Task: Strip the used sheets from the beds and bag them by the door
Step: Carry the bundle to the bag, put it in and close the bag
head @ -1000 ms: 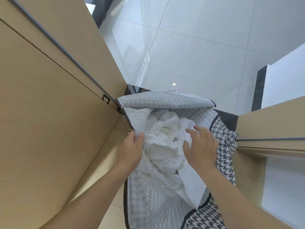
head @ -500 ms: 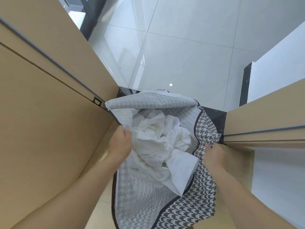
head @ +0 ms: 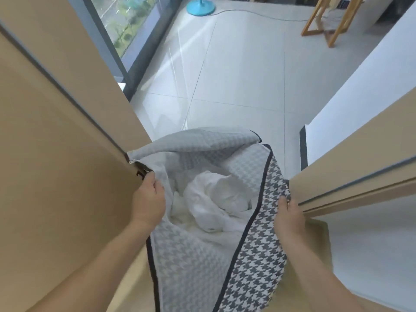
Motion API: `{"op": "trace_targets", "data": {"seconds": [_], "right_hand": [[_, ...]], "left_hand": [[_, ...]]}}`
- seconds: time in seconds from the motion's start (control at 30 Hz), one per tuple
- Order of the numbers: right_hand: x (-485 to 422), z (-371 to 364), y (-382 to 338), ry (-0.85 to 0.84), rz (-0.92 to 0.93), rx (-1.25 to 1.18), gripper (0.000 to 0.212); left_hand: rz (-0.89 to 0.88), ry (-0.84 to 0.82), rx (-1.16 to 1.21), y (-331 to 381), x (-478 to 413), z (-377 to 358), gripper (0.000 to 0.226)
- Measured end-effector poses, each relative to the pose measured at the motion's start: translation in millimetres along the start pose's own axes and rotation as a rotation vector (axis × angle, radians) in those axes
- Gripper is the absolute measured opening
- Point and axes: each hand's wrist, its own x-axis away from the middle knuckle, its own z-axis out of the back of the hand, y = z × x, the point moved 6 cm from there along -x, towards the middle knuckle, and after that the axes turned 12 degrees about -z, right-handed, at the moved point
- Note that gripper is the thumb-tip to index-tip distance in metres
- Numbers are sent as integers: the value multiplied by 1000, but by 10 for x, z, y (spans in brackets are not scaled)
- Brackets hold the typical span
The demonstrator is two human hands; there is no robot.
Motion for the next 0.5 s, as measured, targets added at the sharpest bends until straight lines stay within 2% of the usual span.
{"op": "trace_targets", "data": {"seconds": [0.07,0.1,0.2,0.23,0.3,0.4,0.5], "right_hand": [[-155,-1,58,-14,-132,166,38],[-214,61,40,8,-120,201,40],[-180,290,-71,144,82,115,43],[-139,333,-18,171,96,81,41],[-150,358,273,189,-19,127,39],[-344,312,769,137,-224,380,47],[-511,183,826,92,-222,590,45]], "left_hand": [[78,-181,-117,-224,-9,-134,40],[66,-209,-147,-306,-43,-143,41],[-15,-87,-98,-389,-231,-11,40],[-7,-25,-51,-421,-267,44,40],[43,-17,-8,-541,-283,39,41],[95,-251,-72,-746,-216,-249,42],[119,-322,-87,-877,-166,-485,38]]}}
